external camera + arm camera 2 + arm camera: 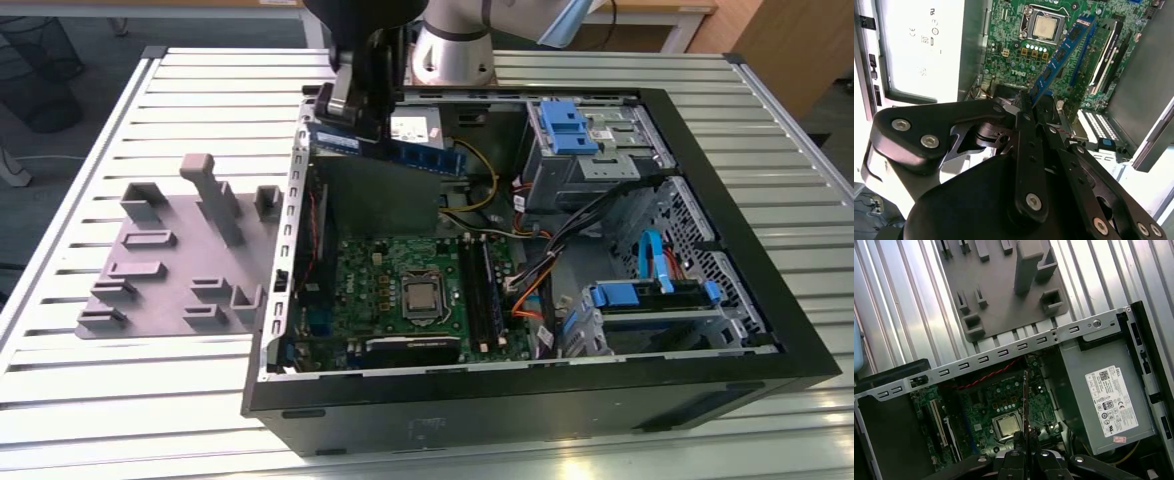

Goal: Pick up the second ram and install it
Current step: 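Insert the second ram into the second slot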

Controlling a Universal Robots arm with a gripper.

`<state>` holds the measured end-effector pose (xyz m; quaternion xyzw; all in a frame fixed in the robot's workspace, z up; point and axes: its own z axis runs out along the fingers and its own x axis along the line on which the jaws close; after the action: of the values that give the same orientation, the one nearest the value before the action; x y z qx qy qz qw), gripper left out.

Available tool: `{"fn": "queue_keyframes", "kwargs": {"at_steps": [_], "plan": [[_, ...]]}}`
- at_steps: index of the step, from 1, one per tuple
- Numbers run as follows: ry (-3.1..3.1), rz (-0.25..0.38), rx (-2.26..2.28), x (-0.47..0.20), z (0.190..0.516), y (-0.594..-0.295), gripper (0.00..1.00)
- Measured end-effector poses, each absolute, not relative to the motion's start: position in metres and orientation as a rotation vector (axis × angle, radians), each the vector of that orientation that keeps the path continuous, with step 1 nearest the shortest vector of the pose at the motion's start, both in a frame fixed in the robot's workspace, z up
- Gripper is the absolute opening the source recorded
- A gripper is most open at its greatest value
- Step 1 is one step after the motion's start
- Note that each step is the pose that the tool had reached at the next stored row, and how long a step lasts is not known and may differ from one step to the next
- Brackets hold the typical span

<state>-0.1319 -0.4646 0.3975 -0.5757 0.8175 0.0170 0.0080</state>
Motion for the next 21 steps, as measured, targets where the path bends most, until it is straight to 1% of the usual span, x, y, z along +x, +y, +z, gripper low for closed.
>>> {"fn": "queue_keyframes", "kwargs": {"at_steps": [21], "plan": [[2.682, 0.05, -1.6, -0.119, 0.395, -0.464, 0.14]]}}
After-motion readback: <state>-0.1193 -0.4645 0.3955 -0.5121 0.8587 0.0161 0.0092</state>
